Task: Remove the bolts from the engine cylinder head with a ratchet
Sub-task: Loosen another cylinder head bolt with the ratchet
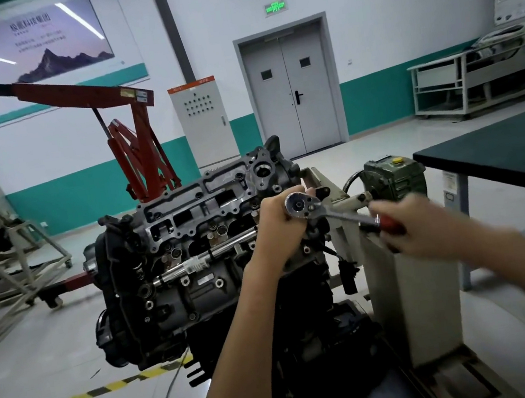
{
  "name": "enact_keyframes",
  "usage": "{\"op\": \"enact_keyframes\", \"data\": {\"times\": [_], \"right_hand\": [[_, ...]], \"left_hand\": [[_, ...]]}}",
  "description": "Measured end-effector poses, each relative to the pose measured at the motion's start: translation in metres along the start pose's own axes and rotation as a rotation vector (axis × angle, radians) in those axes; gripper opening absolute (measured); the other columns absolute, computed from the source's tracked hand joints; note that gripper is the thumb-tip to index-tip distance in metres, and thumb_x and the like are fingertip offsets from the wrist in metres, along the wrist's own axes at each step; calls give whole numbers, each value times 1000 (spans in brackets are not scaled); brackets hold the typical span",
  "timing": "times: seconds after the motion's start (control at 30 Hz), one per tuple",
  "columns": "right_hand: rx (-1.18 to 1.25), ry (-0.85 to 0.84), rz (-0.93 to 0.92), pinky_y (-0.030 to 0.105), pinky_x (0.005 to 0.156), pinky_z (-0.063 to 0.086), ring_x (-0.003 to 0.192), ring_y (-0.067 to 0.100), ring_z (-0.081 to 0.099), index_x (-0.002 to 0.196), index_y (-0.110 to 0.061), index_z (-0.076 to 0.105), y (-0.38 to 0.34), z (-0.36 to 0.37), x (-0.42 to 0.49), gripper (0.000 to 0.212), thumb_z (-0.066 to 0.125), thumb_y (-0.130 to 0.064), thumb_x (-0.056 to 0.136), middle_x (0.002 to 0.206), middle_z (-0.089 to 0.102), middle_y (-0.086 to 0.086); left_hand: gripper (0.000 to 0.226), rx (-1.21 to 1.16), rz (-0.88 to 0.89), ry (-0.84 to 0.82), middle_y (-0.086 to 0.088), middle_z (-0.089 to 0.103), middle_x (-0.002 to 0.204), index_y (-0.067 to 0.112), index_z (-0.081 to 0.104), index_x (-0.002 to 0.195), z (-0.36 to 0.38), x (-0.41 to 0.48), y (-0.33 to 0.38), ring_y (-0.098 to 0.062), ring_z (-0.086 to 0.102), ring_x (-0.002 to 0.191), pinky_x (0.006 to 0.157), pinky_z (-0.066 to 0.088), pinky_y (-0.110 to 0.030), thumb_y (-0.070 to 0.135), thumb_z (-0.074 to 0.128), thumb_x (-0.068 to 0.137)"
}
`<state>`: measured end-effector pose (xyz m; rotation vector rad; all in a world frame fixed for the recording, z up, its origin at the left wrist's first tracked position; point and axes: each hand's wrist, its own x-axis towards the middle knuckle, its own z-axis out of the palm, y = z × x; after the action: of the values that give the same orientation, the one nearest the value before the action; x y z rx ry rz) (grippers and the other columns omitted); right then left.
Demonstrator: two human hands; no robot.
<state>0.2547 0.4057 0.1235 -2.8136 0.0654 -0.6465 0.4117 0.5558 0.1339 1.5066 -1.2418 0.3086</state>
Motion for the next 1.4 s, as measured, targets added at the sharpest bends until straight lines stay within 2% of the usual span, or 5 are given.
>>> {"op": "enact_keyframes", "data": {"times": [0.47,0.67,0.83,1.17,1.4], "right_hand": [[886,344,361,14,39,36,38,6,44,75,-16,48,-131,127,-19,18,57,-2,81,52,46,-1],[351,62,98,33,57,51,54,21,56,88,-8,55,-42,49,-19,11,61,-4,80,65,58,10],[-163,74,-71,8,48,39,51,-8,49,102,-14,58,9,-17,6,21,63,-15,82,58,46,-18],[867,303,326,16,43,42,40,6,51,80,-22,52,-123,125,-26,20,58,-4,80,53,52,-1],[248,83,151,26,57,52,58,18,60,91,-8,56,-27,48,-21,10,59,-8,82,67,58,4]], "left_hand": [[39,-233,-164,173,9,34,56,25,41,51,15,-8,2,-14,34,66,60,30,-33,37,57,86],[45,-75,-44,78,-3,35,54,3,37,59,-1,-5,-5,-15,30,51,49,26,-32,20,54,97],[45,-53,-8,41,14,35,53,23,38,56,7,-5,-1,-8,28,51,51,25,-28,10,54,96],[44,-191,-28,261,5,26,58,11,29,60,25,-10,4,-10,24,55,51,21,-25,13,51,98],[42,15,11,-38,-1,37,53,5,39,58,-4,-9,6,-10,31,51,51,29,-27,14,60,94]]}}
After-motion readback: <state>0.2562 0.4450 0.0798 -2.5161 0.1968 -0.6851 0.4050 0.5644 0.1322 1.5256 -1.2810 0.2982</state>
